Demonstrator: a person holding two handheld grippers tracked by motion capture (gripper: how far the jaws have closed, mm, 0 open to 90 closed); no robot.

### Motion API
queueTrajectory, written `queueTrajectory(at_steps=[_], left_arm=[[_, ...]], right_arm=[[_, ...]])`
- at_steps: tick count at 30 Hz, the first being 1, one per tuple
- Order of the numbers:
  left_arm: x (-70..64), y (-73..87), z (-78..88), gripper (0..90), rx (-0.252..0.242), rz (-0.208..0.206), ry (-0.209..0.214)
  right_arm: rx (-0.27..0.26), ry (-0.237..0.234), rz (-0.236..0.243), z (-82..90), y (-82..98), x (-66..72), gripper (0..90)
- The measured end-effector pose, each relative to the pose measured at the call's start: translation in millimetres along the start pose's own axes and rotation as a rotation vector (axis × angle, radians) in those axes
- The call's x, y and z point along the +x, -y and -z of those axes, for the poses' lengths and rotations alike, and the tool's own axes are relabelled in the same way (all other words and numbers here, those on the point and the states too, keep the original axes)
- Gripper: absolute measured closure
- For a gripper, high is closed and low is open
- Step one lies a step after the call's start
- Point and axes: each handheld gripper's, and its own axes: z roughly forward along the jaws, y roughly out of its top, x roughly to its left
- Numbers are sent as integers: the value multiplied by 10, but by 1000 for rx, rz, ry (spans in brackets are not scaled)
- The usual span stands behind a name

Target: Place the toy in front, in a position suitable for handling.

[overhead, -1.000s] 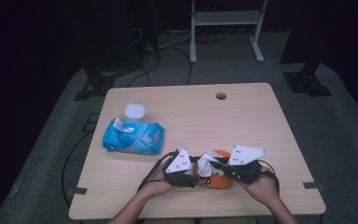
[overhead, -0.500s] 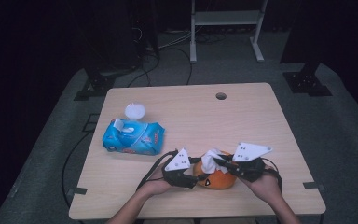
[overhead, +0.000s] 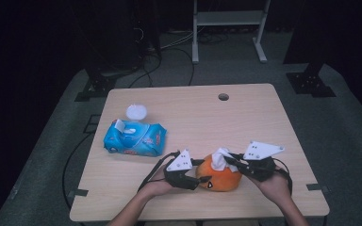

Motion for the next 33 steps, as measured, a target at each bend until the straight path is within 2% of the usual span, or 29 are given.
queueTrajectory(at_steps=[2,4,6,8,9,11,14,16,19,21,22,23,26,28,29,31,32,33], left_arm=[[1,-21,-9,345,-1,6,12],[-5,-46,-23,280,-14,8,9],[-14,-64,-40,259,-18,5,0],[-25,-60,-50,263,-12,-9,-5],[-23,-49,-36,296,-2,-18,-2],[-1,-38,-9,384,27,2,6],[55,-15,51,414,89,10,-13],[113,41,88,411,79,52,-2],[109,30,94,337,60,37,-1],[69,-20,79,258,18,20,-8],[53,-35,64,261,26,7,-17],[48,-33,60,319,35,-2,-26],[79,0,70,391,48,15,-24],[91,13,82,402,49,20,-26],[97,23,87,402,48,22,-26],[117,38,97,401,50,31,-29],[129,41,96,398,47,47,-33],[135,43,91,396,45,52,-34]], right_arm=[[-5,-20,-37,-6,82,-33,837],[10,-12,-13,-25,81,1,837],[6,-13,3,-38,42,32,837],[4,-11,25,-59,12,72,837],[6,-11,38,-68,0,99,837],[2,-12,43,-55,-5,112,837],[-11,-16,26,22,-22,67,838],[-22,-11,13,59,-10,41,837],[-13,-21,11,7,27,63,837],[-6,-18,22,-31,25,90,837],[-12,-24,22,-41,13,97,837],[-10,-24,30,-44,2,103,837],[-5,-32,32,-29,15,85,837],[-8,-44,12,1,53,29,837],[-4,-38,7,13,74,4,837],[24,-17,-31,31,164,-87,837],[29,-14,-39,34,185,-105,836],[14,-22,-54,48,196,-115,836]])
